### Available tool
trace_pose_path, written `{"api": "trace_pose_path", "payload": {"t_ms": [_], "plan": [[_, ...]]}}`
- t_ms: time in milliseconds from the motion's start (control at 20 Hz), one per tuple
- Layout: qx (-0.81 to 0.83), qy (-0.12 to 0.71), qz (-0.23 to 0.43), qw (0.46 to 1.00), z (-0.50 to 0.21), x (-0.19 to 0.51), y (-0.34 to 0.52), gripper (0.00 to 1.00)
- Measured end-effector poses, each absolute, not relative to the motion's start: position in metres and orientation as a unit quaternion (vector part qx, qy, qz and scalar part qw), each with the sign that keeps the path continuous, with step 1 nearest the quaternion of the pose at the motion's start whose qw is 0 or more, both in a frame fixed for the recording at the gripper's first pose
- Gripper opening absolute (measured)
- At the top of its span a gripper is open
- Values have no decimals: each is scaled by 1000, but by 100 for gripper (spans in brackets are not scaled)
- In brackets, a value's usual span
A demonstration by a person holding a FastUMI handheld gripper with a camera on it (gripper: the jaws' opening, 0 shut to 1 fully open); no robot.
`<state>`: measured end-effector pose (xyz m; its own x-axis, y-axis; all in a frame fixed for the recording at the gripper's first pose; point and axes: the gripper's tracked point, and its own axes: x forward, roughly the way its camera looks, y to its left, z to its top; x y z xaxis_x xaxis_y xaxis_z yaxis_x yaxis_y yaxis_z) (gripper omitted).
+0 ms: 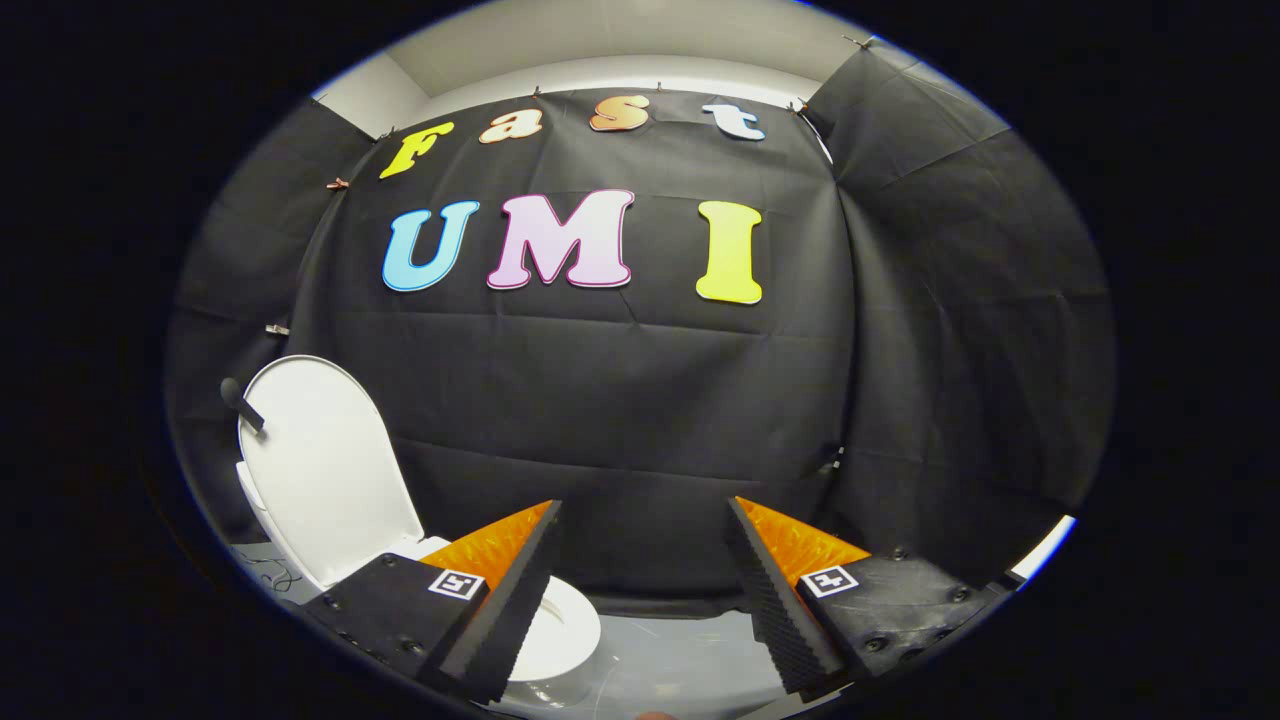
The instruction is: Open the toilet lid.
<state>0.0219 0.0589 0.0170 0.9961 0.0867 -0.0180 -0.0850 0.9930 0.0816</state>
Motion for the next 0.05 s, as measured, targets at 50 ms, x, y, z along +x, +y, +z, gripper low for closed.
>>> {"api": "trace_pose_path", "payload": {"t_ms": [50], "plan": [[40,10,43,998,19,22,59,99]]}}
